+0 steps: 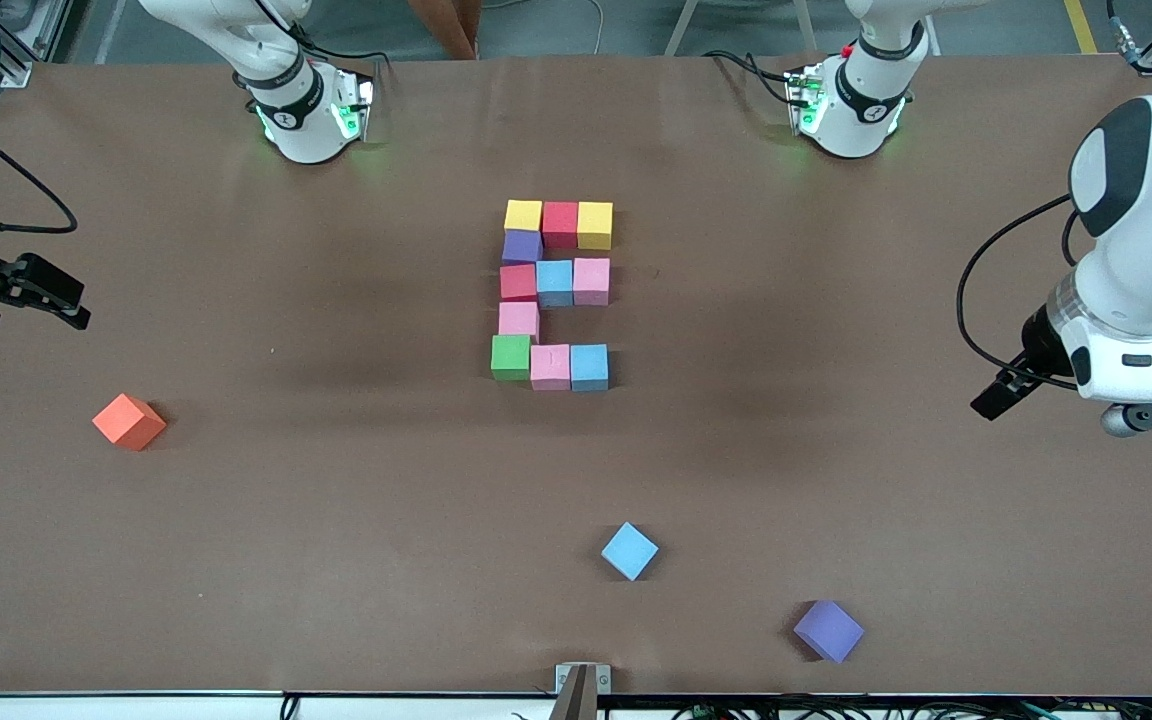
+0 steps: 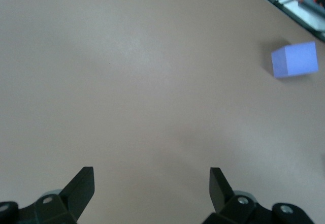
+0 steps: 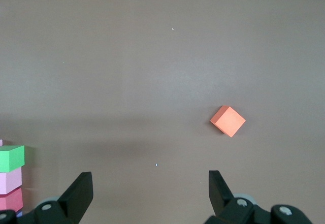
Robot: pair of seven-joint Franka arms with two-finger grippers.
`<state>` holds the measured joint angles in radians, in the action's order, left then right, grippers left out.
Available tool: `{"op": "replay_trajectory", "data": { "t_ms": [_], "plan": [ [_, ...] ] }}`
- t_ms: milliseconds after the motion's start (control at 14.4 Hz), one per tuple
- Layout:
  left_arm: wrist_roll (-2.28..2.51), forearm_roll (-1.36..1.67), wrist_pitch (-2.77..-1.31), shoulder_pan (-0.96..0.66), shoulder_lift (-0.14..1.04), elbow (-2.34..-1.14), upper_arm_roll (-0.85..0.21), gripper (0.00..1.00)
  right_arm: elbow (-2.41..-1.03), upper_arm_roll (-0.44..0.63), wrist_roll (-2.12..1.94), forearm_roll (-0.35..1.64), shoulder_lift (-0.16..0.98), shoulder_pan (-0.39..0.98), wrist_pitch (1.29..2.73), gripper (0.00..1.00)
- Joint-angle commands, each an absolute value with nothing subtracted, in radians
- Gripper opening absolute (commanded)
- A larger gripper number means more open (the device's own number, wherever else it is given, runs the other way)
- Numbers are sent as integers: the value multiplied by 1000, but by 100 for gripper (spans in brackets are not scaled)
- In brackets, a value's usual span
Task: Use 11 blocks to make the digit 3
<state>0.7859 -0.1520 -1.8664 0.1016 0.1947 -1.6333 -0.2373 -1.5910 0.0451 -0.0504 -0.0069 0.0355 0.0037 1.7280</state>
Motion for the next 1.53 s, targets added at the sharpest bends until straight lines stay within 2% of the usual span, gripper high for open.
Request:
{"op": "replay_trajectory", "data": {
  "t_ms": [0,208,417,695,764,1112,1459],
  "plan": [
    [628,-98,-1760,97,175,-1580,-209,100,-1598,38,-54,-15,21,-3,1732,100],
    [461,-78,-1608,117,163,-1502,-199,100,-1598,38,-54,-15,21,-3,1733,100],
    [318,-31,-1514,115,106,-1496,-149,100,-1598,37,-54,-15,21,-3,1733,100],
    [253,21,-1471,6,41,-1496,9,100,-1598,38,-54,-15,21,-5,1733,100],
    [252,23,-1467,-18,41,-1496,20,100,-1598,38,-54,-15,21,-3,1733,100],
    [169,5,-1476,-34,35,-1496,-29,100,-1608,38,-54,-8,21,-6,1738,100],
    [175,6,-1473,-38,37,-1456,-28,100,-1611,40,-57,-11,15,-5,1727,100]
  ]
}}
